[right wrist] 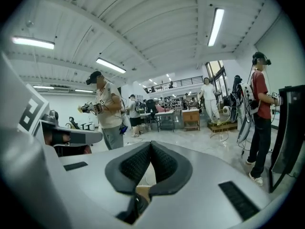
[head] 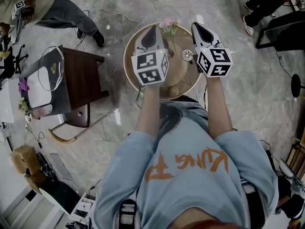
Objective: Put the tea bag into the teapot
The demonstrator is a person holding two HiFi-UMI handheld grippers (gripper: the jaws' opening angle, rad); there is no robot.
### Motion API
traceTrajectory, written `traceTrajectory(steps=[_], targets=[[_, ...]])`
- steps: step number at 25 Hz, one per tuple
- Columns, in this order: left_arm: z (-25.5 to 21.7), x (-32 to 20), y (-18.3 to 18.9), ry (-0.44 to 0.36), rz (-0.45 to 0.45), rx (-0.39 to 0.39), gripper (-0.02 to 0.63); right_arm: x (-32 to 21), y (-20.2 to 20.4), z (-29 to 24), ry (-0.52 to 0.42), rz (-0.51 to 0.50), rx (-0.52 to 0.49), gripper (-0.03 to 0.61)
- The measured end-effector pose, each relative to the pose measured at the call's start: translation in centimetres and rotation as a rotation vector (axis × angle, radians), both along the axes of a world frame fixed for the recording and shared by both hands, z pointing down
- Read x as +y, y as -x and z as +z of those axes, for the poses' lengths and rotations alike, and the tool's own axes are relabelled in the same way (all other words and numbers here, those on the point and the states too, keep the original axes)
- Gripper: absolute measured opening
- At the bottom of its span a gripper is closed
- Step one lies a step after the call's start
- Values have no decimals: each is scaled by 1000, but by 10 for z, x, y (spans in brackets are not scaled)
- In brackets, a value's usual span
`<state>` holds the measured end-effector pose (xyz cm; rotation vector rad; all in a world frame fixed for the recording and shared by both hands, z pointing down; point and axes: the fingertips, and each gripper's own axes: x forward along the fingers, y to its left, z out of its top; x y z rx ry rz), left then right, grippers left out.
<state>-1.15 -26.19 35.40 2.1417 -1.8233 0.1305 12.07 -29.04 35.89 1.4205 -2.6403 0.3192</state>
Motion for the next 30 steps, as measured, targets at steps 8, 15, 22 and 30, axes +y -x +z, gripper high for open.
traceTrajectory(steps=[8,15,22,30], targets=[[-61,-22,-2,-137,19,-58,23,-16,-11,-55,-138,47,-19,12],[-78,-32,-10,-174,41,-86,23,-21,-18,-80,-202,74,-38,12],[-78,-33,-14,-172,49,-85,24,-17,-23,-81,-211,82,-11,12],[-68,-23,-22,-159,64,-90,25,-7,-30,-73,-212,98,-2,12]])
